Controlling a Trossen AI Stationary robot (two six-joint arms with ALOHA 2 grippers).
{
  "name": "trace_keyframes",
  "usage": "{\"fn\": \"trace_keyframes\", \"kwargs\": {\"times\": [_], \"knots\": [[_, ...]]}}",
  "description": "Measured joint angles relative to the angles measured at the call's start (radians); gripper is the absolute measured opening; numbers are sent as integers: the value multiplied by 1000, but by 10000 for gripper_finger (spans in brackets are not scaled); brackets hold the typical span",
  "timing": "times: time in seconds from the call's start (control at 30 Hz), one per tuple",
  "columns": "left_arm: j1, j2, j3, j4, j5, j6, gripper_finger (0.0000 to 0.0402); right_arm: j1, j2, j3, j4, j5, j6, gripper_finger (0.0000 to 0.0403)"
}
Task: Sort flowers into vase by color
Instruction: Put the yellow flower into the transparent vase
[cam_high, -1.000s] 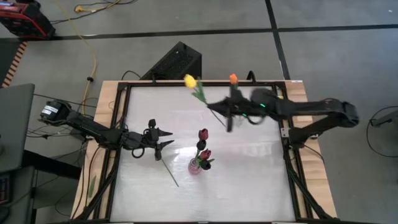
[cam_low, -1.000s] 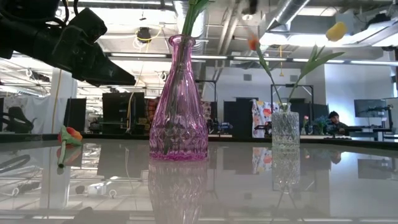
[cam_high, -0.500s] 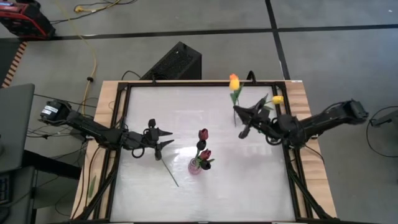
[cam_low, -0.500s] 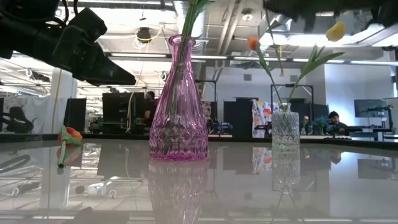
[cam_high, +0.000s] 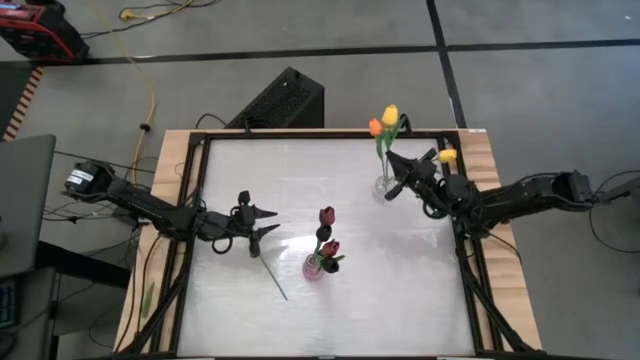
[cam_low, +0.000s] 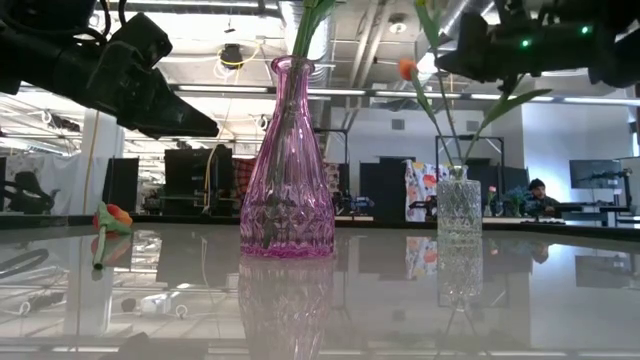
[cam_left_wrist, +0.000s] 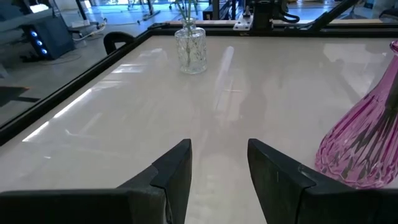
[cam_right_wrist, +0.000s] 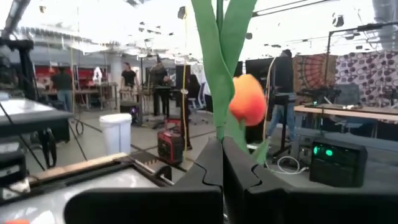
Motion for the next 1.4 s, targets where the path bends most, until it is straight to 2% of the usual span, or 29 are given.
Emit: {"fn": "trace_keyframes", "kwargs": {"times": [0.33,0.67,0.8,1.13,1.4], "knots": [[0,0,0,-9,-20,0,146,-92,0,-35,28,-38,36,18],[0,0,0,-9,-25,0,146,-91,95,-35,31,-63,77,19],[0,0,0,-9,-24,-1,146,-89,112,-34,14,-62,73,38],[0,0,0,-22,-18,-3,146,-23,-20,-34,-129,40,45,105],[0,0,0,-23,-18,-3,146,101,-167,-27,-230,46,44,142]]}}
